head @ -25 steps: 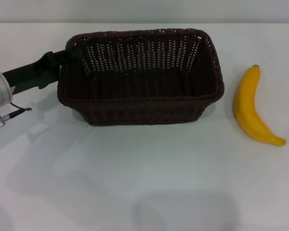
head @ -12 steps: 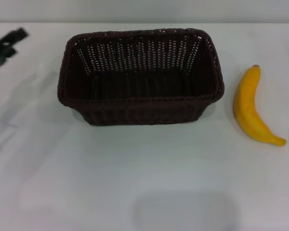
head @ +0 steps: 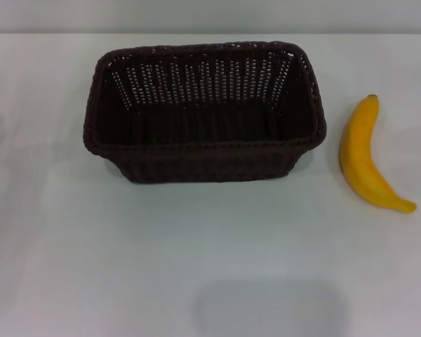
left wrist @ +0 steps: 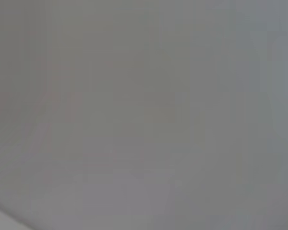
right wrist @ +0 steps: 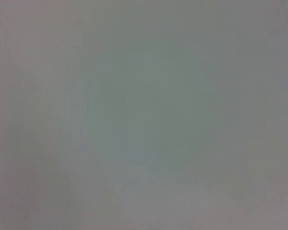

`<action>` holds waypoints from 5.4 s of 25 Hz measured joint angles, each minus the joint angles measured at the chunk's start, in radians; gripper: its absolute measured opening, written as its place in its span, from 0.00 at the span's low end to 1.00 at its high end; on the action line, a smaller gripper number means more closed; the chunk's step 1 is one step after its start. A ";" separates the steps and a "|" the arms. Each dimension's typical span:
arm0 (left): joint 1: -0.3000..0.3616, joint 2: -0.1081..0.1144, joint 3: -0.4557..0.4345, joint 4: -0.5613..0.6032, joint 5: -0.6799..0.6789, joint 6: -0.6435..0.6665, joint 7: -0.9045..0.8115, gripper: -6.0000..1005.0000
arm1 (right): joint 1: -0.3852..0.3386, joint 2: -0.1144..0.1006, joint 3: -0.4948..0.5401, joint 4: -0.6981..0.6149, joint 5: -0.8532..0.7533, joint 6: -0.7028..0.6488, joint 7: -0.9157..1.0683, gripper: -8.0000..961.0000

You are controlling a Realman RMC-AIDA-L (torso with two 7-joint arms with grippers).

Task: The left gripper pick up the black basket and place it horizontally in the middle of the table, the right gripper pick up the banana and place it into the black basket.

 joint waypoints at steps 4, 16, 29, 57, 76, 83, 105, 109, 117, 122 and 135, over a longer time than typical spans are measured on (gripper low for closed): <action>-0.027 -0.003 0.000 -0.080 -0.102 -0.001 0.199 0.89 | -0.001 0.002 0.007 -0.232 -0.272 0.118 0.214 0.91; -0.104 -0.008 0.000 -0.201 -0.274 -0.034 0.426 0.89 | 0.011 0.102 -0.356 -0.809 -0.917 0.183 0.768 0.91; -0.127 -0.007 0.000 -0.206 -0.323 -0.045 0.434 0.89 | 0.082 0.108 -0.782 -0.835 -1.315 0.003 1.145 0.89; -0.122 -0.007 0.000 -0.208 -0.368 -0.052 0.429 0.89 | 0.207 0.110 -0.735 -0.623 -1.362 -0.030 1.221 0.60; -0.124 -0.007 0.004 -0.208 -0.367 -0.049 0.429 0.89 | 0.225 0.112 -0.438 -0.619 -0.846 -0.172 0.564 0.56; -0.122 -0.007 0.003 -0.219 -0.367 -0.053 0.429 0.89 | 0.342 0.112 -0.468 -0.448 -0.644 -0.029 0.298 0.58; -0.117 -0.009 0.009 -0.221 -0.359 -0.089 0.489 0.89 | 0.196 0.113 -0.248 -0.201 0.034 0.086 -0.106 0.87; -0.115 -0.009 0.009 -0.237 -0.359 -0.115 0.527 0.89 | 0.180 0.110 -0.095 0.043 0.286 0.279 -0.319 0.90; -0.115 -0.009 0.009 -0.246 -0.359 -0.120 0.533 0.89 | 0.174 0.113 0.212 0.483 0.408 0.321 -0.895 0.91; -0.118 -0.010 0.004 -0.262 -0.363 -0.116 0.561 0.89 | 0.181 0.116 0.317 0.600 0.412 0.140 -1.157 0.91; -0.130 -0.012 0.005 -0.285 -0.367 -0.118 0.605 0.89 | 0.190 0.118 0.330 0.618 0.415 0.085 -1.166 0.91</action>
